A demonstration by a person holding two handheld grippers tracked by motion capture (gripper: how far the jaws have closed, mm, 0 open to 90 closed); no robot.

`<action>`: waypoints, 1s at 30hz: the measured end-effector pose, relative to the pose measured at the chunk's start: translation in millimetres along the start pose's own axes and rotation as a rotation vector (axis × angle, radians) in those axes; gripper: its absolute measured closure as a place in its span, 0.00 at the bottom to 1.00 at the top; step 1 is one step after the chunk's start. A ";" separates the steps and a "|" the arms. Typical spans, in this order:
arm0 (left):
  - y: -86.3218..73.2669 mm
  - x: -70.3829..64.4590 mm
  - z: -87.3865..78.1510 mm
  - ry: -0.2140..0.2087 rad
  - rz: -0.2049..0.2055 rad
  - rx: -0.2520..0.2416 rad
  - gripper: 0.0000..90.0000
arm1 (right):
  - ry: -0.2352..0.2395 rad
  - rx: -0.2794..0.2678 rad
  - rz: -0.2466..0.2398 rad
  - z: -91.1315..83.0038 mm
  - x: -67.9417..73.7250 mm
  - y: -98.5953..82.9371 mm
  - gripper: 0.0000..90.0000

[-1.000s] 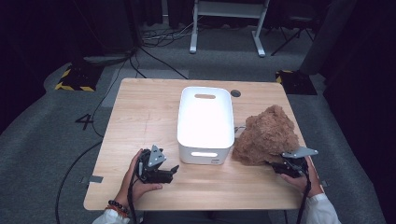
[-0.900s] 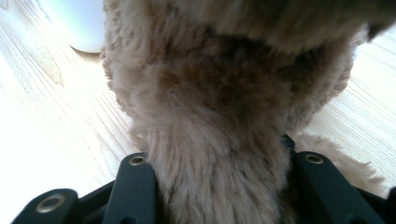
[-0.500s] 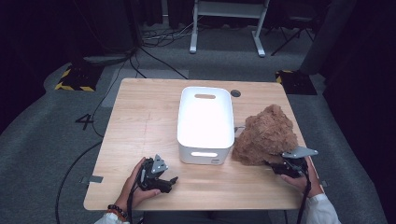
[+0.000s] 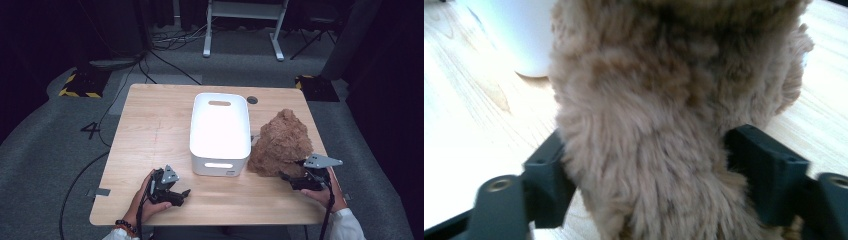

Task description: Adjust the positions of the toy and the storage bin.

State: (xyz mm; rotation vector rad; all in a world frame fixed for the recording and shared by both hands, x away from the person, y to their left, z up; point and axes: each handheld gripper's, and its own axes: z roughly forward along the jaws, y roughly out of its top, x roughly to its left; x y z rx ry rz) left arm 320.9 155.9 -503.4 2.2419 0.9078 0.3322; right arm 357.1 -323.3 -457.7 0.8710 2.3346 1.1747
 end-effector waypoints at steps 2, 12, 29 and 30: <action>0.0 0.0 0.1 -0.001 0.000 0.000 0.16 | -0.012 -0.006 0.011 -1.1 1.3 2.4 0.21; 0.0 0.1 0.1 -0.001 0.001 0.000 0.16 | -0.061 -0.086 0.074 -13.6 5.3 22.0 0.18; 0.0 0.0 0.2 -0.002 -0.001 -0.001 0.16 | -0.100 -0.081 0.176 10.4 7.6 35.0 0.19; 0.0 0.0 0.2 -0.002 -0.001 -0.001 0.16 | -0.095 -0.085 0.171 11.6 7.7 34.1 0.19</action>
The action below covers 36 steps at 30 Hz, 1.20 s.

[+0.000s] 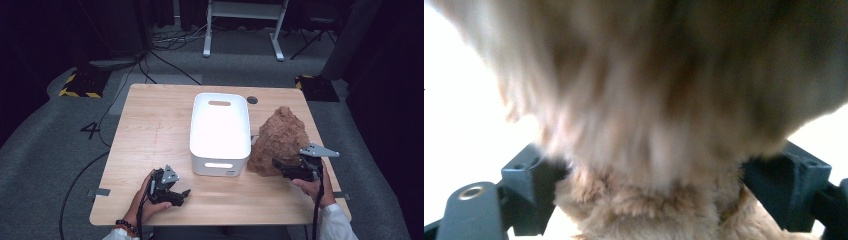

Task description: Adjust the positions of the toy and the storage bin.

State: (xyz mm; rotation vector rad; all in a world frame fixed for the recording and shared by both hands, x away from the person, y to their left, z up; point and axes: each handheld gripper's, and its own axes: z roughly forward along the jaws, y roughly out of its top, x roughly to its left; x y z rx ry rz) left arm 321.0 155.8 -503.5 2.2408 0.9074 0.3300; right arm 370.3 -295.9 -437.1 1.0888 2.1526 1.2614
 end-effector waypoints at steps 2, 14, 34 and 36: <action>0.0 0.0 -0.1 0.001 0.000 0.000 0.16 | 0.003 0.007 -0.002 3.6 0.1 -1.5 0.20; 0.0 0.0 -0.1 0.001 0.000 0.001 0.16 | -0.007 0.023 -0.090 6.3 0.9 -4.1 0.66; 0.8 1.0 0.6 0.000 0.006 0.001 0.16 | 0.009 -0.068 -0.122 -12.2 -5.2 -13.8 0.84; 0.8 1.1 0.7 -0.001 0.006 0.000 0.16 | 0.011 -0.076 -0.116 -13.9 -6.5 -14.5 0.85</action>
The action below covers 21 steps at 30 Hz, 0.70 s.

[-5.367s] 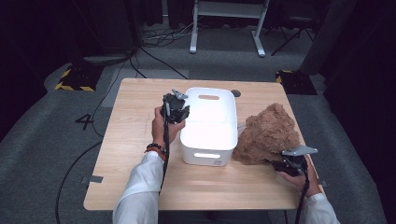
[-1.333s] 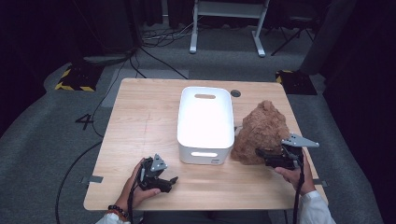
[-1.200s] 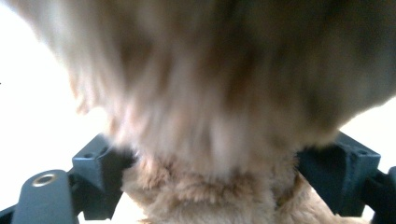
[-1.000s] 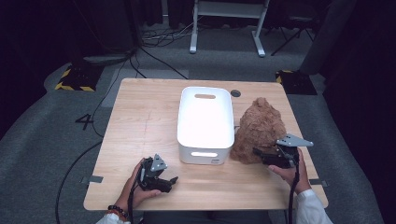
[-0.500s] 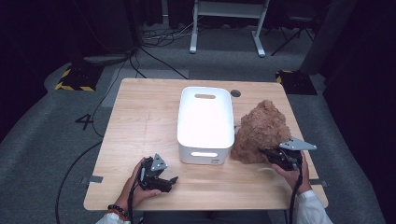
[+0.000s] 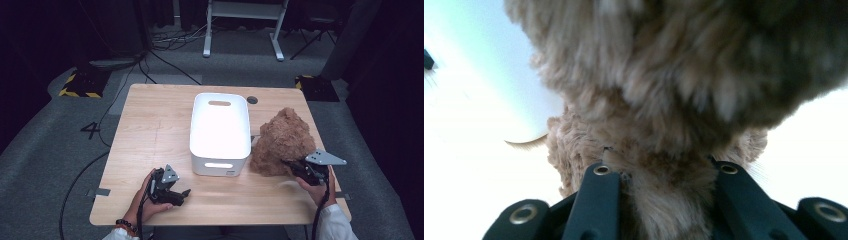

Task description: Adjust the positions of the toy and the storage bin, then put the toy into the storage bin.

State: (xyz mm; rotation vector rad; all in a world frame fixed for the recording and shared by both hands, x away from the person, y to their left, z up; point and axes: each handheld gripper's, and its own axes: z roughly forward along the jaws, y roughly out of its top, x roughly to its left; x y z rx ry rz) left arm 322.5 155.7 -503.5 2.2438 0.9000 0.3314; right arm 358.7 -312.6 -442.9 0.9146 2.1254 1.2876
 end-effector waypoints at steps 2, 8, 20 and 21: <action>0.1 0.1 0.2 0.000 0.000 -0.001 0.16 | 0.000 -0.004 0.002 -0.8 -0.4 -0.4 0.85; 0.3 0.1 0.2 0.000 -0.003 0.001 0.16 | -0.006 -0.029 0.014 -5.7 -2.7 0.1 0.85; 0.2 0.1 0.3 0.001 -0.004 0.000 0.16 | -0.024 -0.091 0.024 -17.5 -5.6 7.2 0.85; 0.2 0.2 0.3 -0.001 -0.004 0.000 0.16 | -0.024 -0.093 0.026 -17.9 -5.7 7.6 0.85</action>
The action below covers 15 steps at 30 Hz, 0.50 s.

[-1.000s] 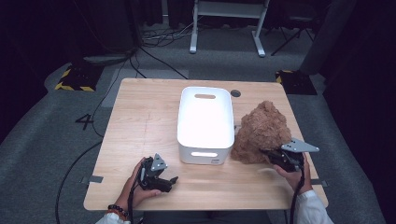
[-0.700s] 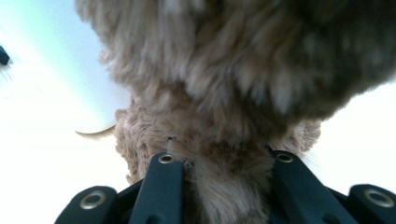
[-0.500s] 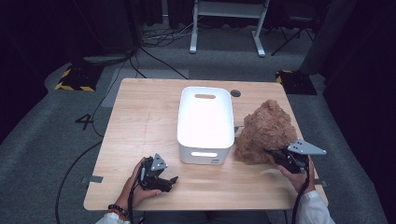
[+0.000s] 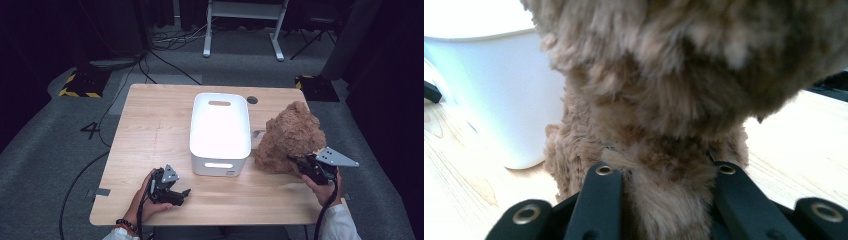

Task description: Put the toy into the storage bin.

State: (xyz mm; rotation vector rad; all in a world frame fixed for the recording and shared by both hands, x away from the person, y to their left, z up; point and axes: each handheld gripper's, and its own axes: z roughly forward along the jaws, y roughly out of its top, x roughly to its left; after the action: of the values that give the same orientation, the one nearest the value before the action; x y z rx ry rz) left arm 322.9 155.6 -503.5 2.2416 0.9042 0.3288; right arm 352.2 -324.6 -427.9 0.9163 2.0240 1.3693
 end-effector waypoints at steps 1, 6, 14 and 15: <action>0.1 0.2 0.1 -0.001 0.000 -0.001 0.16 | 0.000 -0.001 0.000 -0.4 -0.3 0.4 0.85; 0.2 0.1 0.2 0.002 0.001 -0.002 0.16 | -0.006 -0.019 0.011 -2.5 -1.7 3.5 0.85; 0.6 0.0 0.2 0.005 -0.001 0.003 0.16 | -0.009 -0.045 0.005 -4.2 -3.9 13.5 0.85; 0.6 -0.2 0.2 0.006 -0.002 0.002 0.16 | -0.010 -0.047 0.007 -4.3 -3.4 14.5 0.85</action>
State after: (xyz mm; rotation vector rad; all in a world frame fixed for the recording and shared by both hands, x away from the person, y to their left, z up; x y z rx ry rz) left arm 323.1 155.1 -503.3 2.2428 0.9105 0.3340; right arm 354.8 -326.0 -412.6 0.9083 1.9744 1.4078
